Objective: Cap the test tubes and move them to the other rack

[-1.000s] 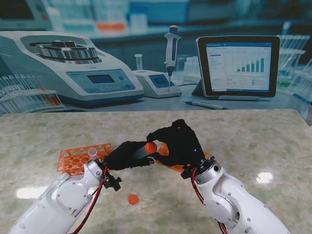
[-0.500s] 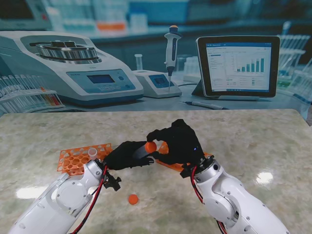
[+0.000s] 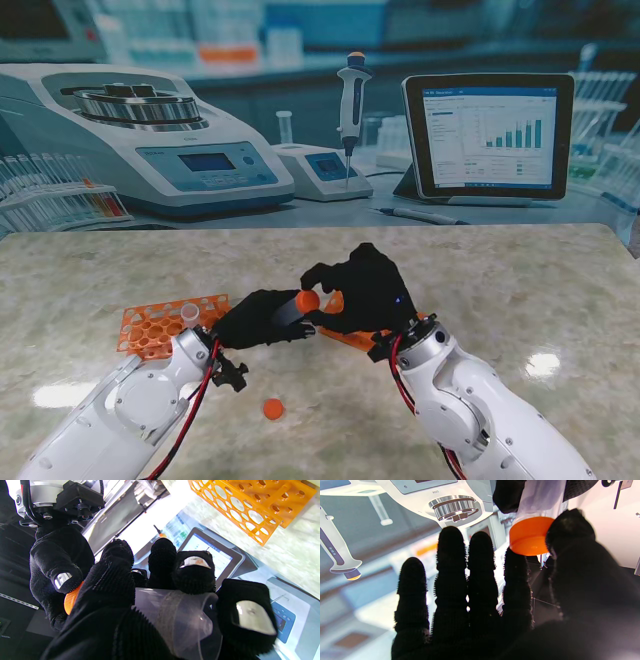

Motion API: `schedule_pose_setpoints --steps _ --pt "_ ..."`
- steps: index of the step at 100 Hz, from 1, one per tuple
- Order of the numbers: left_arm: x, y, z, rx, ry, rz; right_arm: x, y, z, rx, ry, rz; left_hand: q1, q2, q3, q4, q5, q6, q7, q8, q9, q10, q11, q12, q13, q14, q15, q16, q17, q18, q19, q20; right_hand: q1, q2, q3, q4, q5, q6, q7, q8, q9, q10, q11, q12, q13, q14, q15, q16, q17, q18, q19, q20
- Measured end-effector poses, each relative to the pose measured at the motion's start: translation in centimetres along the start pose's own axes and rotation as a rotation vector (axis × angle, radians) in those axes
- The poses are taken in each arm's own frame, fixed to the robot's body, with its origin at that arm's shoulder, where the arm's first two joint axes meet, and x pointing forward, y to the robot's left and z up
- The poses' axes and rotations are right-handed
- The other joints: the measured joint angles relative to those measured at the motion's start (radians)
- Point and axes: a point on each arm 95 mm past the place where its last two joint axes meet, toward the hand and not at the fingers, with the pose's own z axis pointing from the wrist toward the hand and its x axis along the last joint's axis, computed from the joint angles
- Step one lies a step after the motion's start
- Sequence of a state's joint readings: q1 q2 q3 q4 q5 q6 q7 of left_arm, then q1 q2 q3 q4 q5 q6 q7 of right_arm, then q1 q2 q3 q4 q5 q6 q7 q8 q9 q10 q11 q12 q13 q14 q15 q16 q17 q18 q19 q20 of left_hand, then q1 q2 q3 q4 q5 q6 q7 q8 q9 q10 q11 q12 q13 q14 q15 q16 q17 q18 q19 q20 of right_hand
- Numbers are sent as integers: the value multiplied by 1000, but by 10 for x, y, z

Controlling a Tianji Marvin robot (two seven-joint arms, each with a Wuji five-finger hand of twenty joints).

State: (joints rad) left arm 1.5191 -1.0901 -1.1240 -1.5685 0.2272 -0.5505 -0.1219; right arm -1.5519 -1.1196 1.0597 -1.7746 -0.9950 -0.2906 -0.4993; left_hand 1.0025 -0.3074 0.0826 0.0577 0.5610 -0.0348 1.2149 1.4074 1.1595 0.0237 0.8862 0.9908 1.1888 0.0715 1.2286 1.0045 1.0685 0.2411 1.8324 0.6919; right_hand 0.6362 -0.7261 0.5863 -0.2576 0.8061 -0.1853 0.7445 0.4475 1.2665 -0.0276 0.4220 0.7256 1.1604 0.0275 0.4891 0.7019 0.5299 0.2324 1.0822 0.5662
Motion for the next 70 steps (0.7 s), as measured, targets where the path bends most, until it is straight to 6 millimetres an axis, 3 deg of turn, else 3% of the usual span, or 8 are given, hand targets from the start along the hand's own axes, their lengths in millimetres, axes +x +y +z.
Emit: schedule_pose_setpoints --steps 48,70 --pt "-1 1 -1 -3 -3 -1 0 1 3 39 -11 0 0 0 0 0 0 0 0 0 0 0 0 0 0 0 0 0 0 0 0 0 -19 39 -61 0 2 4 39 -1 21 0 28 -21 20 0 42 24 10 0 12 1" --pt "-1 2 -1 -6 -3 -1 -1 2 6 42 -23 -9 0 0 0 0 0 0 0 0 0 0 0 0 0 0 0 0 0 0 0 0 -72 60 -94 0 62 15 71 5 58 -1 63 -24 54 0 85 41 26 0 26 3"
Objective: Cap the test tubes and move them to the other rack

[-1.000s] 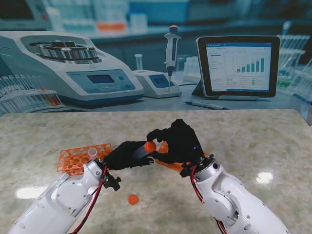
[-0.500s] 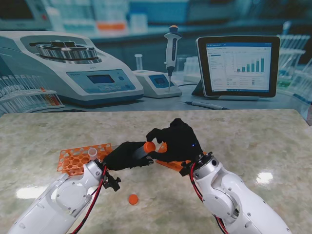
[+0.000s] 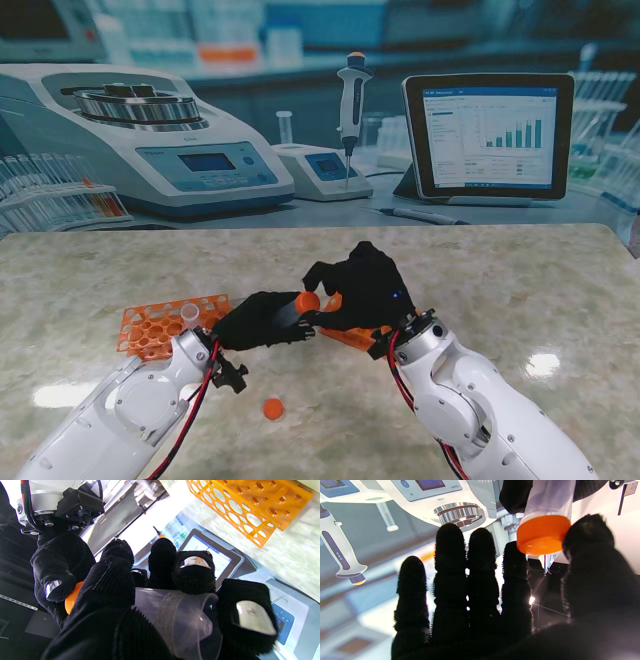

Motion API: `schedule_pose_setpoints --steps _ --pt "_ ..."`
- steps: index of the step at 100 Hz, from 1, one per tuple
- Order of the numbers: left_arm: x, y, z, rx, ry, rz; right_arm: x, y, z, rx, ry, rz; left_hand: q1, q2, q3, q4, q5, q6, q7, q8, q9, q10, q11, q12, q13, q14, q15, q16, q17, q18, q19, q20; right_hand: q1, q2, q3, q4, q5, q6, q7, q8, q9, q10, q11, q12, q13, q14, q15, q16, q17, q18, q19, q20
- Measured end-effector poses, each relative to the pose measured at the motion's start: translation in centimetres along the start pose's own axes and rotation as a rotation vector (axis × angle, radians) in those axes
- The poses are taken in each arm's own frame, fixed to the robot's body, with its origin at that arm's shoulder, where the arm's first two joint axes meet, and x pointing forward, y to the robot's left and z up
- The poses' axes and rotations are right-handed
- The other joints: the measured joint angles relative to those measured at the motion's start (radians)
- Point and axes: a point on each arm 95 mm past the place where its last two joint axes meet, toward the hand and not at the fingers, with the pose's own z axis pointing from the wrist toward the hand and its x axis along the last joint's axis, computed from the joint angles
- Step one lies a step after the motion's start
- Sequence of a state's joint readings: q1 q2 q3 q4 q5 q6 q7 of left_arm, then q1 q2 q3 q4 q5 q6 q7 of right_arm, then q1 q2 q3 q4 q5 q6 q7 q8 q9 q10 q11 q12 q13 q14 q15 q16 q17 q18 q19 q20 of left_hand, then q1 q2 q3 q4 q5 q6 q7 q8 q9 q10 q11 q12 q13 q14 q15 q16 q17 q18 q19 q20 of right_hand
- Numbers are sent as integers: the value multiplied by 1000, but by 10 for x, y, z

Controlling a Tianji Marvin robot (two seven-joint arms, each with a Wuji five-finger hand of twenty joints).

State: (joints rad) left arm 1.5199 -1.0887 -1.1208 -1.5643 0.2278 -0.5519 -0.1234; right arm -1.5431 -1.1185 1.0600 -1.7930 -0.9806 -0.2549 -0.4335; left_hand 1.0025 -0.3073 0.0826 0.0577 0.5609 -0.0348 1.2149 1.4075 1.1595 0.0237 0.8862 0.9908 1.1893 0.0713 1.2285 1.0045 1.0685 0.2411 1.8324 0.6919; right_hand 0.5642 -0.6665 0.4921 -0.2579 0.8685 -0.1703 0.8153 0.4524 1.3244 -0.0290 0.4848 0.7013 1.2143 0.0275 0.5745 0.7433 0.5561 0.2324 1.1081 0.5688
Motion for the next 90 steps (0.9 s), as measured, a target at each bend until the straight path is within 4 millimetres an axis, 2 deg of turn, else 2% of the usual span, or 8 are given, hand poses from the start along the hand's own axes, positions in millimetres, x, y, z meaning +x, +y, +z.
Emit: schedule_pose_setpoints --steps 41,59,82,90 --pt "0 0 0 1 0 1 -2 -1 6 -1 -7 -4 0 0 0 0 0 0 0 0 0 0 0 0 0 0 0 0 0 0 0 0 -71 25 -20 0 82 3 53 71 24 -6 46 6 19 0 52 14 11 0 10 13" --pt "1 1 0 -2 2 0 -2 -2 7 -8 -9 -4 0 0 0 0 0 0 0 0 0 0 0 0 0 0 0 0 0 0 0 0 -125 40 -2 0 171 3 53 164 48 -14 103 25 30 0 78 37 16 -1 21 15" --pt "2 2 0 -3 5 0 -3 -3 10 -5 -9 -3 0 -1 0 0 0 0 0 0 0 0 0 0 0 0 0 0 0 0 0 0 -192 62 59 4 242 -9 61 262 66 -23 122 25 40 -1 97 37 21 -1 23 25" --pt "2 2 0 -4 6 0 -3 -4 10 -4 -12 0 0 -1 0 0 0 0 0 0 0 0 0 0 0 0 0 0 0 0 0 0 -222 63 94 23 242 -23 62 306 66 -23 123 25 40 -1 97 37 22 -2 23 25"
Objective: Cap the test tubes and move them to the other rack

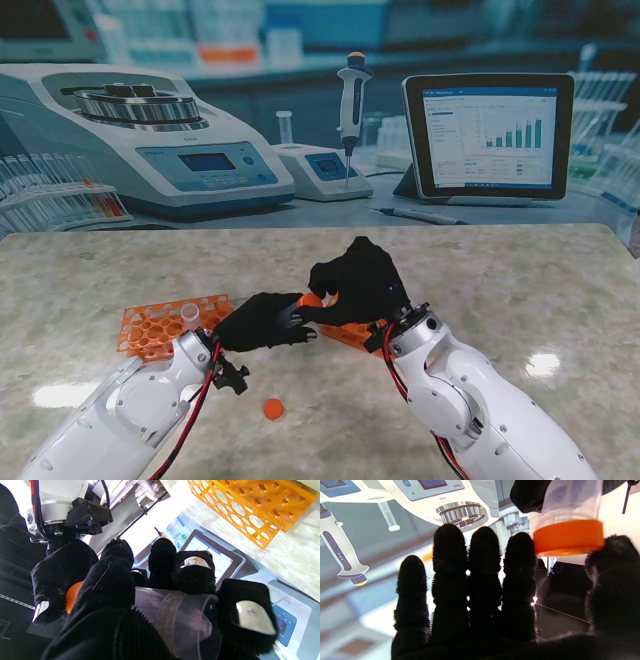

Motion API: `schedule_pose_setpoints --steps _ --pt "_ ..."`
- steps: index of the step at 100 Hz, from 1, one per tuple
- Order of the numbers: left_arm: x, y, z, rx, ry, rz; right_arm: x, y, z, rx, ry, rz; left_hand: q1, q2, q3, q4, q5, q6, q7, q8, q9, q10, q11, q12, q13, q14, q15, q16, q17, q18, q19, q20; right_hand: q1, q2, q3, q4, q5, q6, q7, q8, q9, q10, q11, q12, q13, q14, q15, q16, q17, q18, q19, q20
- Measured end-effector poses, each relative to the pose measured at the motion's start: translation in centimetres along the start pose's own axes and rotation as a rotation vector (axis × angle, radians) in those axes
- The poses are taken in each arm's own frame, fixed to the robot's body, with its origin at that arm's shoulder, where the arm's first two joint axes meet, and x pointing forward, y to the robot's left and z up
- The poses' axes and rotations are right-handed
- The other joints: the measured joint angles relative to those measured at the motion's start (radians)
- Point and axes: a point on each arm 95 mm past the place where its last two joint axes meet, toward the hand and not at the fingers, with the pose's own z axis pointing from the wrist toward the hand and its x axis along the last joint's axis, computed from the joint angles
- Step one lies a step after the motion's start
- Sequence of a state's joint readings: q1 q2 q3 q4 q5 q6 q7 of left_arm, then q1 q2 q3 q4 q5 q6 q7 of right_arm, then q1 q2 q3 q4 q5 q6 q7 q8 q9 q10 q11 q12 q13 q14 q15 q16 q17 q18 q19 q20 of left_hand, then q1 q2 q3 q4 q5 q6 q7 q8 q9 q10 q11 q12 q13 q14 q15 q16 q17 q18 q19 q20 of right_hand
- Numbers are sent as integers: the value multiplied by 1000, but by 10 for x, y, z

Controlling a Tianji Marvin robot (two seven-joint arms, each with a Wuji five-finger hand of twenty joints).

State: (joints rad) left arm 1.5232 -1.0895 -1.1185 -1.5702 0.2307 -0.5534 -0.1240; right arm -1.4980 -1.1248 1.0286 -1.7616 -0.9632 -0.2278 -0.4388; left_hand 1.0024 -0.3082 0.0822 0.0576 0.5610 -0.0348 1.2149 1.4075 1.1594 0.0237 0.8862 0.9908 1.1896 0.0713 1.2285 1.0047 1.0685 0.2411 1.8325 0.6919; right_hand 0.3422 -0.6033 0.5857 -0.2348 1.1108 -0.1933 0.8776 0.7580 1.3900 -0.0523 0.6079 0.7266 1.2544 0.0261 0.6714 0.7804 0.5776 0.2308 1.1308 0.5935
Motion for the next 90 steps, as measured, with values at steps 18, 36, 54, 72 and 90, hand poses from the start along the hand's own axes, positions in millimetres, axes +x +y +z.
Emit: schedule_pose_setpoints --steps 18,36,54,72,90 --pt "1 0 0 1 3 1 -1 -1 0 2 -6 0 0 0 0 0 0 0 0 0 0 0 0 0 0 0 0 0 0 0 0 0 -76 13 70 33 21 -29 1 63 0 -3 0 -1 0 -1 0 0 0 -1 0 0" --pt "2 0 1 1 6 1 -2 -1 -3 -8 -9 -6 0 0 -7 0 0 0 0 0 0 0 0 0 0 0 0 0 0 0 0 0 -99 23 90 41 19 -45 -23 74 -18 -3 -18 -17 -1 -2 -2 -1 -11 -1 0 0" --pt "3 0 1 2 7 2 -2 0 -8 -22 -9 -16 0 0 -7 0 0 0 -6 0 0 0 0 0 0 0 0 0 0 -1 0 0 -100 31 109 41 -5 -47 -68 74 -64 -3 -65 -34 -34 -2 -30 -13 -35 -1 0 0" --pt "3 -1 1 4 9 3 -1 2 -13 -42 -8 -24 0 0 -7 0 0 -2 -6 0 0 0 0 0 0 0 0 0 0 -3 0 0 -84 33 114 60 -36 -47 -124 74 -103 -3 -98 -49 -60 -2 -66 -25 -59 -1 -11 0" --pt "4 -1 1 6 10 3 0 5 -17 -57 -7 -38 0 0 -7 0 0 -2 -6 0 0 0 0 0 0 0 0 0 0 -4 0 0 -84 33 123 74 -123 -45 -220 39 -180 -2 -165 -78 -121 0 -142 -47 -93 -1 -32 0"
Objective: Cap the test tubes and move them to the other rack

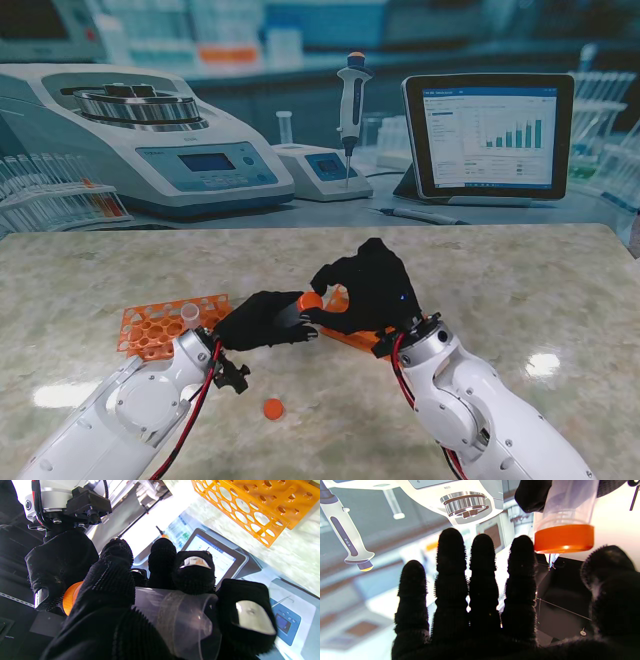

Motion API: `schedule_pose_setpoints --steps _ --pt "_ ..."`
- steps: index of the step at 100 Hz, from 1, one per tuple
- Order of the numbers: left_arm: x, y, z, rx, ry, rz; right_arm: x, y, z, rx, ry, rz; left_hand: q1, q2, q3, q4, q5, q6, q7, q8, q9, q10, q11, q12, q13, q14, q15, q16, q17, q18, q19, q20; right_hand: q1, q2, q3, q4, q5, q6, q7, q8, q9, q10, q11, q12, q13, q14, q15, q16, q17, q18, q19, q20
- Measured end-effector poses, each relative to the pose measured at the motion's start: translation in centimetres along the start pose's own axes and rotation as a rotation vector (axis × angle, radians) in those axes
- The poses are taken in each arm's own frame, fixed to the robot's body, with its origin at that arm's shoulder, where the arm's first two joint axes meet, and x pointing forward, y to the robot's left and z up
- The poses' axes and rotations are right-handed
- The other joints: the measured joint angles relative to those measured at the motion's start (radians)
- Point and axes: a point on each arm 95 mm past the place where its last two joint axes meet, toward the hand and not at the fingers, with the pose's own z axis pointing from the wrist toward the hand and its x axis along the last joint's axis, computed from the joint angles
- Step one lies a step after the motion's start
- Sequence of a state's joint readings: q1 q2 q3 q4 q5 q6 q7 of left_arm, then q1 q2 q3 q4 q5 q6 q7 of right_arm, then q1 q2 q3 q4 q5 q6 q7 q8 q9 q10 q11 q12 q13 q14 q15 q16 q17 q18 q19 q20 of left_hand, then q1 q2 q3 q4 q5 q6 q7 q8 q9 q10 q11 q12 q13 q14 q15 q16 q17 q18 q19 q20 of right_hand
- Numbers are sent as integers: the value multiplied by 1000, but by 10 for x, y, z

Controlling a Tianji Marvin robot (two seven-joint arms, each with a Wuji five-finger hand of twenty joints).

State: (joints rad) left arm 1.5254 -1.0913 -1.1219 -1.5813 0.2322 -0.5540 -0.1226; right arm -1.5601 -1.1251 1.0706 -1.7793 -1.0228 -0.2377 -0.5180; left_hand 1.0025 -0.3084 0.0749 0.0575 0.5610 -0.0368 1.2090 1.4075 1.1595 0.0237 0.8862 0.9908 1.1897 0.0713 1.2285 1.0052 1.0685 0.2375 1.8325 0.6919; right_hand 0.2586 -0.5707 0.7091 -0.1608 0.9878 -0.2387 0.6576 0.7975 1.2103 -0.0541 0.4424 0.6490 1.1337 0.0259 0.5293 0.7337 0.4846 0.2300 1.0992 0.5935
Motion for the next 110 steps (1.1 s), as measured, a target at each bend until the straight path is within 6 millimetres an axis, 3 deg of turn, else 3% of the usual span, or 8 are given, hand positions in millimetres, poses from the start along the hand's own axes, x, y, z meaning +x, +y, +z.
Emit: schedule_pose_setpoints --steps 40,49,68,104,110 --pt "0 0 0 0 1 0 -3 6 -4 0 4 -19 0 0 0 0 0 0 0 0 0 0 0 0 0 0 0 0 0 0 0 0 28 0 1 7 -127 54 -147 -89 -110 21 -103 -65 -53 0 -31 -3 -39 1 -21 0" --pt "0 0 0 -1 1 1 -3 6 -4 7 19 -17 0 0 0 0 0 0 0 0 0 0 0 0 0 0 0 0 0 0 0 0 59 -44 2 7 -131 62 -168 -108 -124 26 -106 -74 -64 0 -34 -3 -46 1 -22 0" --pt "0 0 0 -1 1 1 -1 5 -2 12 44 -20 0 0 0 0 0 0 0 0 0 0 0 0 0 0 0 0 0 -1 0 0 115 -105 1 8 -131 64 -169 -119 -124 26 -107 -75 -64 0 -33 -3 -47 1 -22 0" --pt "0 -1 0 1 0 1 2 2 0 9 66 -14 0 0 0 0 0 0 0 0 0 0 0 0 0 0 0 0 0 -1 0 0 175 -131 22 8 -131 64 -119 -113 -108 26 -67 -66 -63 -3 -33 -4 -46 1 -22 0" --pt "0 -1 0 2 -1 2 3 2 1 11 67 -12 0 1 0 0 0 0 0 0 0 0 0 0 0 0 0 0 0 -1 0 0 200 -131 10 -14 -130 55 -97 -114 -104 26 -66 -57 -63 -4 -32 -4 -43 1 -22 1"
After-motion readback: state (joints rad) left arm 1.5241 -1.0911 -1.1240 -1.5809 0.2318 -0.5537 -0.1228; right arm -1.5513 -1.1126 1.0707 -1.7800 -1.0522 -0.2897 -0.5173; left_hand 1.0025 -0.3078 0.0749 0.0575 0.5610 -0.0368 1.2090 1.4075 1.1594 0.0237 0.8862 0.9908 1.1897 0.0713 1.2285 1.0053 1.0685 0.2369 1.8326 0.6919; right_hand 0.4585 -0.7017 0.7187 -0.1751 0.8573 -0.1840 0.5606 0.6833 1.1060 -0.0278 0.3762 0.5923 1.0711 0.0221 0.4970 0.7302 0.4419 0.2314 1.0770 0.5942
